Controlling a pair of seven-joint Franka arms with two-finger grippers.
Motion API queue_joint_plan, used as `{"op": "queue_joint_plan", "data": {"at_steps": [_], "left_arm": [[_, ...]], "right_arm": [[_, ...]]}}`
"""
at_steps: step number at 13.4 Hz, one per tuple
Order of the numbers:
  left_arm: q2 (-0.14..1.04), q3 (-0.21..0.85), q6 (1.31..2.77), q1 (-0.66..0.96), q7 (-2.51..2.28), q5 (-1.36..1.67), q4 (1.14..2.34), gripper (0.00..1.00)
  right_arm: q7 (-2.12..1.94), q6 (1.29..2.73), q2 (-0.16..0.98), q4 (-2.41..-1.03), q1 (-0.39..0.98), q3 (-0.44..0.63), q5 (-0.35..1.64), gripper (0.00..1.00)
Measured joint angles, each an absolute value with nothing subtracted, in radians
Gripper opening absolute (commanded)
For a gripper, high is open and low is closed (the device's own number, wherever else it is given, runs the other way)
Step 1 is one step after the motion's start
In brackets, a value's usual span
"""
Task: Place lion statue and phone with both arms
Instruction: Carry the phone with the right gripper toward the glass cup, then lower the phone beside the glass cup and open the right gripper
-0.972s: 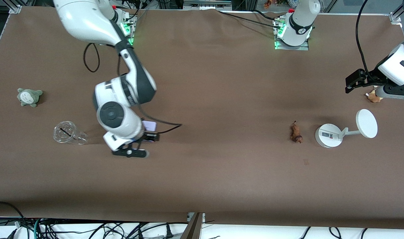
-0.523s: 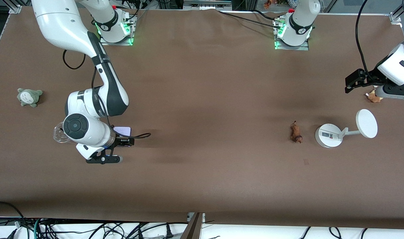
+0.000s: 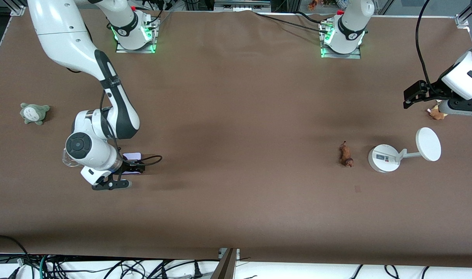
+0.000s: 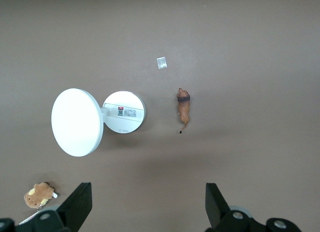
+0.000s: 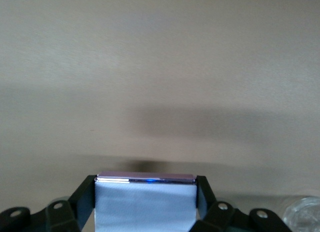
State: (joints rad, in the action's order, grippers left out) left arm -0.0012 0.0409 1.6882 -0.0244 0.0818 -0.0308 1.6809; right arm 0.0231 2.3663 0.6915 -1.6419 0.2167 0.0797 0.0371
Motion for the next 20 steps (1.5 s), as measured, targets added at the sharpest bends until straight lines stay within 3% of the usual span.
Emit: {"op": "queue_joint_plan", "data": {"at_steps": [9, 11, 12, 14, 15, 20], "left_arm": [[-0.001, 0.041, 1.688, -0.024, 0.082, -0.031, 1.681, 1.00], [-0.001, 0.041, 1.688, -0.024, 0.082, -0.031, 1.681, 1.00], [-0.001, 0.041, 1.688, -0.024, 0.082, -0.031, 1.681, 1.00], [-0.001, 0.041, 1.688, -0.024, 0.082, -0.031, 1.681, 1.00], [-0.001, 0.041, 1.688, -0.024, 0.082, -0.031, 1.681, 1.00], [-0.001, 0.041, 1.688, -0.024, 0.082, -0.031, 1.681, 1.00]], "right_arm": [[-0.056, 2.497, 0.723, -1.707, 0.164, 0.079, 0.037, 0.25], [-0.062, 2.498, 0.723, -1.707, 0.157, 0.079, 0.037, 0.29], [-0.070, 2.500, 0.723, -1.707, 0.153, 0.079, 0.037, 0.41], [-0.083, 2.501, 0.723, -1.707, 0.146, 0.079, 0.037, 0.83], [-0.085, 2.501, 0.723, -1.707, 0.146, 0.079, 0.037, 0.98], [-0.087, 2.502, 0.720, -1.707, 0.146, 0.075, 0.037, 1.00]]}}
